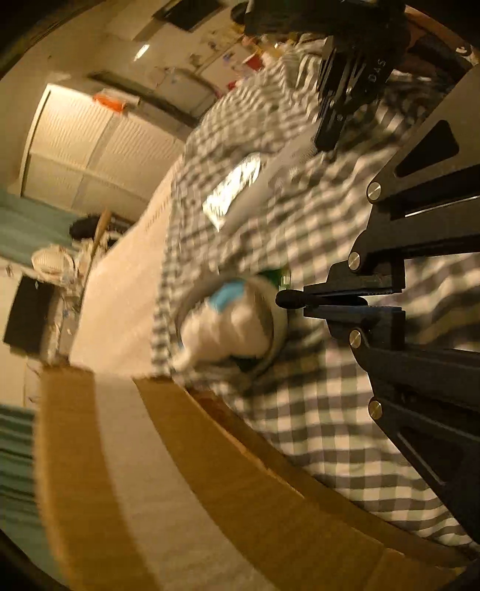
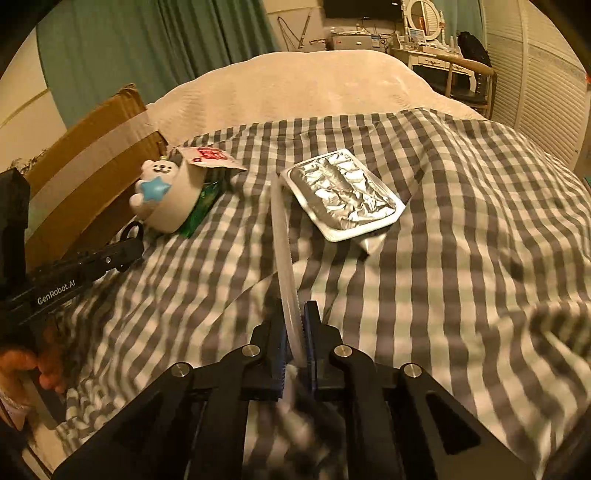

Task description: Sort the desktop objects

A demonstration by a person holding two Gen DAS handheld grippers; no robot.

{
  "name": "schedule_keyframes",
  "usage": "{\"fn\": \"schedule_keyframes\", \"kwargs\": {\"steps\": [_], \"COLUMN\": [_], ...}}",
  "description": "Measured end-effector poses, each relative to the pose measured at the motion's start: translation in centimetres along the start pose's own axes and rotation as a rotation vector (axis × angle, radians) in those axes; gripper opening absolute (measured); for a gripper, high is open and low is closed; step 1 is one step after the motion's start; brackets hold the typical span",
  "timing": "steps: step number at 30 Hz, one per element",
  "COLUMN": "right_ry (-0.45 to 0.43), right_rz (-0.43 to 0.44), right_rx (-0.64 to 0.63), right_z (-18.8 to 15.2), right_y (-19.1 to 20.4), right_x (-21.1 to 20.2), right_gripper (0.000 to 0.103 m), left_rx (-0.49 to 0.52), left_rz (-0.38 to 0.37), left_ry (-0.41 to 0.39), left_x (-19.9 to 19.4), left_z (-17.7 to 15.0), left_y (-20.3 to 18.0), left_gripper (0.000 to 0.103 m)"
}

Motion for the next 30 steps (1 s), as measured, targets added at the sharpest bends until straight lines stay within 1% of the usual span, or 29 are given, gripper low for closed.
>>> {"fn": "schedule_keyframes", "kwargs": {"steps": [2, 5, 8, 11, 12, 14, 15, 16, 18, 20, 22, 23, 24, 27, 28, 30], "right_ry": [-0.008, -0.024, -0.042, -0.054, -0.05, -0.064, -0.07, -0.07, -0.062, -0.065, -0.042, -0.03, -0.024, -0.011, 0.005, 0.036], "right_rz": [-0.004, -0.02, -0.042, -0.023, -0.017, -0.023, -0.017, -0.006, 0.021, 0.012, -0.018, -0.046, -0.06, -0.109, -0.116, -0.161], "right_rx": [0.01, 0.013, 0.005, 0.008, 0.002, -0.01, -0.012, -0.004, 0.023, 0.019, -0.004, -0.006, -0.007, -0.011, -0.012, -0.029], "right_z": [-0.1, 0.1, -0.1, -0.4, -0.4, -0.4, -0.4, -0.3, 0.1, 0.6, 1.4, 1.7, 2.0, 2.3, 2.4, 2.5], "right_y": [0.2, 0.4, 1.1, 2.2, 2.7, 3.6, 4.2, 4.6, 5.2, 5.5, 5.6, 5.5, 5.3, 4.5, 4.3, 4.0], "right_x": [-0.7, -1.6, -3.2, -5.2, -5.7, -7.1, -8.0, -8.4, -9.1, -9.1, -7.8, -6.9, -5.7, -2.9, -1.9, 0.1], "right_gripper": [0.006, 0.006, 0.006, 0.005, 0.002, 0.002, 0.002, 0.002, 0.002, 0.003, 0.019, 0.041, 0.05, 0.05, 0.05, 0.049], "left_rx": [0.018, 0.014, 0.014, 0.026, 0.031, 0.043, 0.045, 0.047, 0.046, 0.038, 0.037, 0.033, 0.025, 0.015, 0.016, 0.021], "left_rz": [-0.007, -0.037, -0.043, -0.033, -0.035, -0.046, -0.039, -0.032, -0.042, -0.033, -0.025, -0.024, -0.025, -0.04, -0.04, -0.035], "left_ry": [-0.006, -0.004, -0.02, -0.071, -0.095, -0.137, -0.153, -0.164, -0.178, -0.188, -0.167, -0.159, -0.158, -0.138, -0.127, -0.107], "left_x": [-0.7, -1.5, -2.4, -4.2, -5.1, -6.9, -7.9, -8.8, -9.9, -10.7, -10.5, -10.4, -10.2, -9.0, -8.2, -7.0], "left_z": [-0.1, -0.1, 0.4, 1.1, 1.4, 2.0, 2.3, 2.8, 3.4, 3.7, 3.5, 3.4, 3.3, 2.9, 2.6, 2.3], "left_y": [-0.5, -0.7, -0.9, -1.4, -1.6, -2.2, -2.3, -2.4, -2.5, -2.0, -1.4, -1.1, -0.9, -0.5, -0.6, -0.4], "left_gripper": [0.004, 0.004, 0.004, 0.004, 0.004, 0.004, 0.004, 0.004, 0.004, 0.004, 0.004, 0.004, 0.004, 0.004, 0.004, 0.004]}}
Point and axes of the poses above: each gripper's, at about its wrist camera, not at the fingertips, and x roughly the way its jaws point, y to its left, z to its top, the point moved 2 cm from there along x, roughly the way its jaws point, and after that the axes turned 7 degrees about -x, right-handed, at the moved point
